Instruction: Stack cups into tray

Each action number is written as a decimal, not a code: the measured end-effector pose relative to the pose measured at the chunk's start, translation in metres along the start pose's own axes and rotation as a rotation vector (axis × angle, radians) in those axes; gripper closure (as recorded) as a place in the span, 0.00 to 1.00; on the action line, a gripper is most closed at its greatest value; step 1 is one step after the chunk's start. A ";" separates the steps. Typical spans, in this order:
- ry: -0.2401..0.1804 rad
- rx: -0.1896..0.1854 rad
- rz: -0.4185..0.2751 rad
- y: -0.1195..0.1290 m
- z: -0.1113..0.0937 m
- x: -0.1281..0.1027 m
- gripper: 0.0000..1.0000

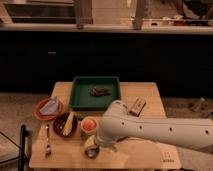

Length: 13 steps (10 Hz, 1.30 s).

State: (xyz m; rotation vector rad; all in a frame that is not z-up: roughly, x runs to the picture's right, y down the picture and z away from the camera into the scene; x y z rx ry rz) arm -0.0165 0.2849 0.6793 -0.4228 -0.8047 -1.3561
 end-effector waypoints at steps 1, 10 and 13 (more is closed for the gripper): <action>-0.002 0.005 0.006 0.005 0.006 0.002 0.20; -0.039 -0.006 0.034 0.013 0.036 0.014 0.50; -0.059 -0.005 0.031 0.009 0.047 0.013 0.50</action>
